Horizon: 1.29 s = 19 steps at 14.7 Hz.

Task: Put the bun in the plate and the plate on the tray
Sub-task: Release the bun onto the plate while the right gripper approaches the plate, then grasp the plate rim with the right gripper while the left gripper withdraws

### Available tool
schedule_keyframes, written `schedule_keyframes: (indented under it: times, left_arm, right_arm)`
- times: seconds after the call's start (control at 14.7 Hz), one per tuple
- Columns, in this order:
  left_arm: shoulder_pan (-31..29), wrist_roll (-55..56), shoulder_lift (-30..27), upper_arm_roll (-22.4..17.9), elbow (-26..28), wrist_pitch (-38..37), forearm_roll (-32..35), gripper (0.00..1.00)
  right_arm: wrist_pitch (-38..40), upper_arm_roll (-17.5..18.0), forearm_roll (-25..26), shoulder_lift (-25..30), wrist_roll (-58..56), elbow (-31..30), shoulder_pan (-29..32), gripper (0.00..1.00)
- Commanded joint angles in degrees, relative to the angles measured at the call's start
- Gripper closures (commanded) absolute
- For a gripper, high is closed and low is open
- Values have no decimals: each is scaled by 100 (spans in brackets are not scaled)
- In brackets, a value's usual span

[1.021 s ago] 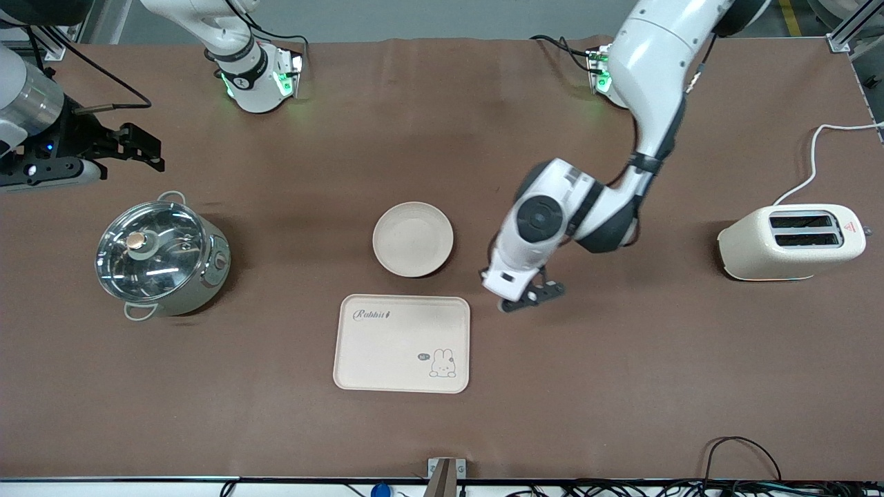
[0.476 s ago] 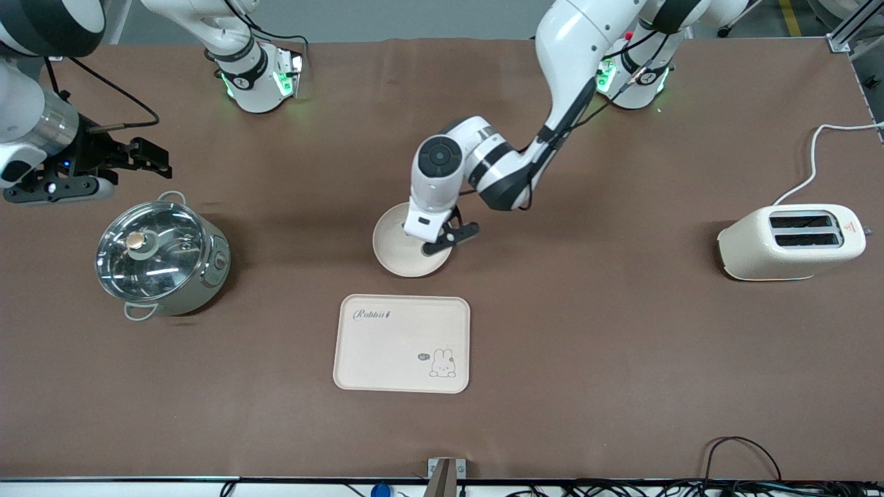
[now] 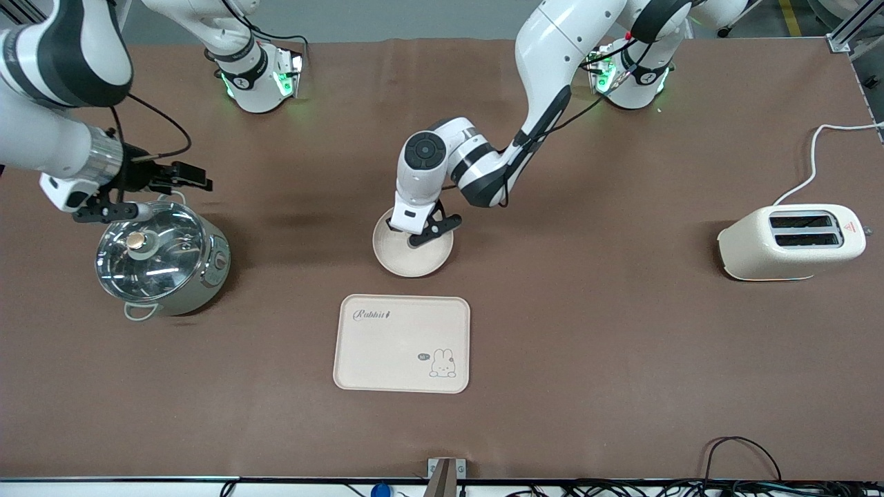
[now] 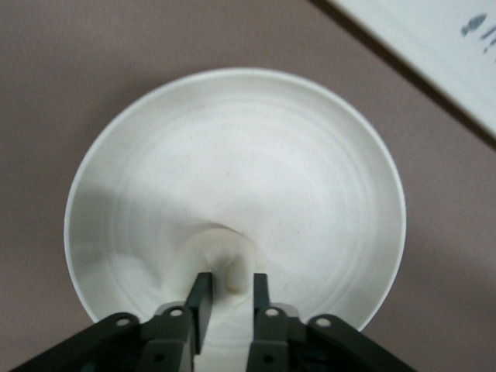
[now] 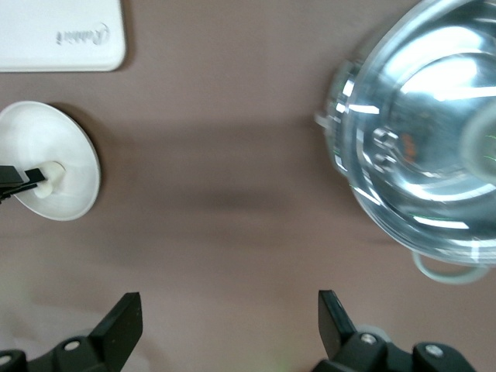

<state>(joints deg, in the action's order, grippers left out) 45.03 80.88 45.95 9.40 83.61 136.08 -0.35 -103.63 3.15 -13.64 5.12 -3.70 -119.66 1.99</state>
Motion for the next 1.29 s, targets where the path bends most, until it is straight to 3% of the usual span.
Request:
schedule_keyframes:
  times: [0.0,0.14,0.41,0.61,0.75,1.02,1.23]
  left_arm:
    - [-64,-55,-164,-53,-239,-212,-44,0]
    - [-301,-81,-410,-44,-520,-878,-53,0]
    - [-967,-466,-1261,-53,-627,-1741,44,0]
    - [-1907,-1448,-1824,-53,-636,-2540,53,0]
    - [-2470,-2231,-2124,-61,-636,-2822,70,0]
    - [-3298,-4076,-2669,-61,-636,-3306,1017,0]
    - [-3860,-5220,-3152,-26,-636,-3640,1143,0]
  right_arm:
    - [-848,37,-200,68,106,-451,-400,0]
    - [-1421,37,-760,-194,124,-637,-795,0]
    - [-2449,37,-1272,-801,631,-681,-1647,0]
    - [-3346,37,-1413,-1363,757,-786,-2184,0]
    - [-3855,37,-1842,-1802,757,-778,-2517,0]
    - [-4402,46,-2028,-2409,757,-725,-2809,1]
    - [-4570,37,-2440,-2595,757,-734,-3177,12]
